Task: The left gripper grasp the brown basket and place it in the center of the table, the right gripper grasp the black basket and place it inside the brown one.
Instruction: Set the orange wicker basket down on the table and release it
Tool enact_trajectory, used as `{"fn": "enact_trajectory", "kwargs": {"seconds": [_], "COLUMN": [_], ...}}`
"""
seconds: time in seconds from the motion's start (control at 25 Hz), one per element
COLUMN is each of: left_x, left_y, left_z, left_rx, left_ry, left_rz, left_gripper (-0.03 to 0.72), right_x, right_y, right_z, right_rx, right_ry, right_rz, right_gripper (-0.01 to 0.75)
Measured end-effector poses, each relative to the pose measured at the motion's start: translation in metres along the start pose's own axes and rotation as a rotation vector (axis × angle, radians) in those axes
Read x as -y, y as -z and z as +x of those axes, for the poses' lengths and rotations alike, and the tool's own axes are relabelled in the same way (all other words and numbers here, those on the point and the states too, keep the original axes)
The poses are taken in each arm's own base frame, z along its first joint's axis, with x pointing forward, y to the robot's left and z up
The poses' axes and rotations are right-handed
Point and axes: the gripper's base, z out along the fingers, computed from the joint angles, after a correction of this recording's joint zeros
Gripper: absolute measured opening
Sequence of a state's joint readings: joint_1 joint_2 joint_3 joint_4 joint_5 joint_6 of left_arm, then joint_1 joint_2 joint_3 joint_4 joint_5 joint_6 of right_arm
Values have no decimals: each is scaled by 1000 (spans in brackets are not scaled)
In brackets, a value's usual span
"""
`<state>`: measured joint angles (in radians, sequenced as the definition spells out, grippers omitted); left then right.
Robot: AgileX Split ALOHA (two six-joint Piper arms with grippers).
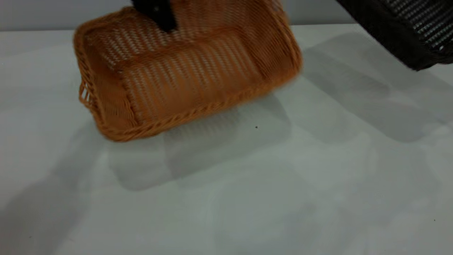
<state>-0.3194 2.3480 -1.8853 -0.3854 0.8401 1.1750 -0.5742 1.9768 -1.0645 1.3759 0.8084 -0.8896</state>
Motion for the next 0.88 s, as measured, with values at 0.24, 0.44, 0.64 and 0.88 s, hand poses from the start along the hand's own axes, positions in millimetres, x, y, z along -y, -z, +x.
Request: {"fn": "enact_trajectory", "kwargs": {"seconds": [0.24, 0.44, 0.64, 0.88], "left_x": [37, 60, 70, 68], "left_y": [-41, -61, -66, -67], "left_z": [-28, -48, -56, -60], "left_rx": [-35, -39, -44, -28], "left_ry": [-181, -294, -341, -296], "left_rz": [109, 119, 111, 71], "left_gripper": [78, 90, 200, 435], "right_x": [-1, 0, -1, -2], "right_y": [26, 30, 30, 31], "right_z": [-19, -18, -16, -14], "right_rx": [31, 15, -6, -21], "right_ry": [12, 26, 36, 39], "right_rz": [-60, -61, -69, -80], "right_gripper": [81, 81, 81, 80]}}
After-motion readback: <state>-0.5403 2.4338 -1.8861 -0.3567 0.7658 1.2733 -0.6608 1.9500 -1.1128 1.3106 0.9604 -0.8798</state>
